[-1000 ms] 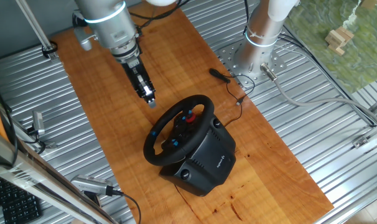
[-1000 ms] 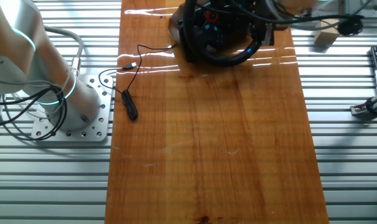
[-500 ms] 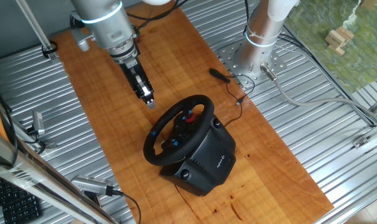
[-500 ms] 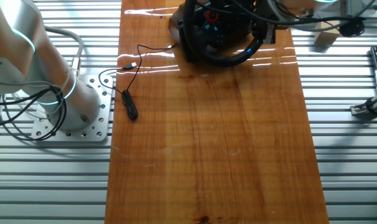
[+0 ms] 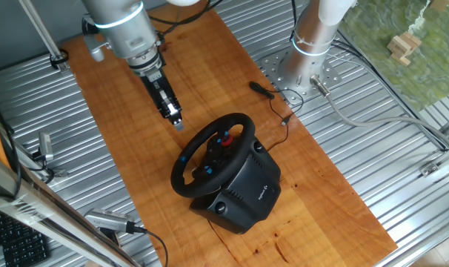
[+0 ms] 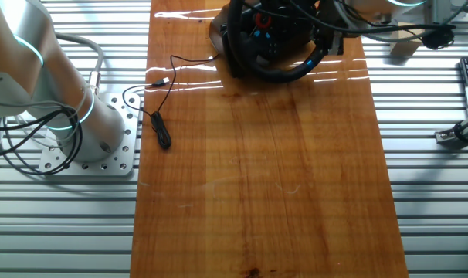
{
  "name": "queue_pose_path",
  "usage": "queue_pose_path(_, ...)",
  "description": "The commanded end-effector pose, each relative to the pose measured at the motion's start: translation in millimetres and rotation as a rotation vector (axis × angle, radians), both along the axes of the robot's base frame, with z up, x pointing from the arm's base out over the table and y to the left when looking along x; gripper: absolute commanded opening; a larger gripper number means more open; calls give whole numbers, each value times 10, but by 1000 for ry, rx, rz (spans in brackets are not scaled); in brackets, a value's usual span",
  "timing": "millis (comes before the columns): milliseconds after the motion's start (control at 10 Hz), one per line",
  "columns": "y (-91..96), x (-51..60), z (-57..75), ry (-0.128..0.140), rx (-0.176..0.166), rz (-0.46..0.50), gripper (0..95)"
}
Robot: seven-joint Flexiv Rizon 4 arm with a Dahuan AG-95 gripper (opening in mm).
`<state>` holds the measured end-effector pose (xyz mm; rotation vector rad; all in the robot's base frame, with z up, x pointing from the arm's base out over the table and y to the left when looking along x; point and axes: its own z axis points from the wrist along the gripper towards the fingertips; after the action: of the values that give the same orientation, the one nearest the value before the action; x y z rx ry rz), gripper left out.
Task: Rotate the steering wheel 90 degrees counterclockwise
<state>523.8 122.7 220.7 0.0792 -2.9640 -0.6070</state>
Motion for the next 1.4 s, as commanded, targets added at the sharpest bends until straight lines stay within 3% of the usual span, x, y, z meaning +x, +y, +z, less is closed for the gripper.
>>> queue_pose_path(100, -2, 1, -4, -45, -43, 51, 0)
queue_pose_path(300, -2, 1, -4, -73, -37, 125, 0)
queue_pose_path(500, -2, 1, -4, -85, -33, 169, 0)
queue_pose_path(600, -2, 1, -4, -106, -33, 186, 0)
queue_pose_path(1400, -2, 1, -4, -116, -27, 226, 0)
